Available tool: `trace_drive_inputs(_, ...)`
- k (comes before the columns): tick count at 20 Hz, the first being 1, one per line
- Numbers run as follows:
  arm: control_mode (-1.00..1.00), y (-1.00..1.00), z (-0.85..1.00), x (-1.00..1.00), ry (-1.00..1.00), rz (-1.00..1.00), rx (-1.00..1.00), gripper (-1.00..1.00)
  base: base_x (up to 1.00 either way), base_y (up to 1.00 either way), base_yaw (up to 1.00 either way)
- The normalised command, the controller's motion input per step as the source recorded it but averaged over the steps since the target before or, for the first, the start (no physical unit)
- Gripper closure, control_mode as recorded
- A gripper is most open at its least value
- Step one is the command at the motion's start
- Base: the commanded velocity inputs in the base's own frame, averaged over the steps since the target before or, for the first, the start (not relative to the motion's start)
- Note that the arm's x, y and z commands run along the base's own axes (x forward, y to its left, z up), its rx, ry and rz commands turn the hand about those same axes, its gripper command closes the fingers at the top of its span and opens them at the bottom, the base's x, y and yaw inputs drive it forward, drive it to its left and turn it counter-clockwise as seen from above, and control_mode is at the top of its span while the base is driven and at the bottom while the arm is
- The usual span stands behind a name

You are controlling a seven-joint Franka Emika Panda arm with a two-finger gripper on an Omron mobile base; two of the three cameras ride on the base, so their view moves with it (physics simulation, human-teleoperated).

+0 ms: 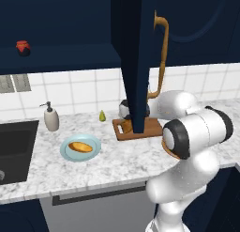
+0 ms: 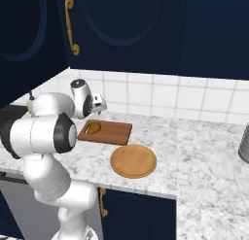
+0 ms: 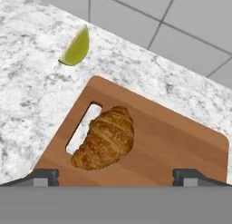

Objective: From the different types of pastries on the counter, select a croissant and place it on the cutting board. Then retrieve a jar of jam from the cabinet and place it alongside the croissant on the cutting board.

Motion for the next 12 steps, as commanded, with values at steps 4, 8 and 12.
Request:
trace_drive_inputs(4,-1.00,0.30,0.16,-1.00,-0.19,0.24,0.00,-1.00,0.00,0.00,0.00)
trace_drive_inputs(8,-1.00,0.25,0.81,-1.00,0.14,0.19,0.05,-1.00,0.00,0.00,0.00)
trace_drive_inputs(12,-1.00,-0.04,0.61,-1.00,-0.02,0.09,0.00,-1.00,0.00,0.00,0.00)
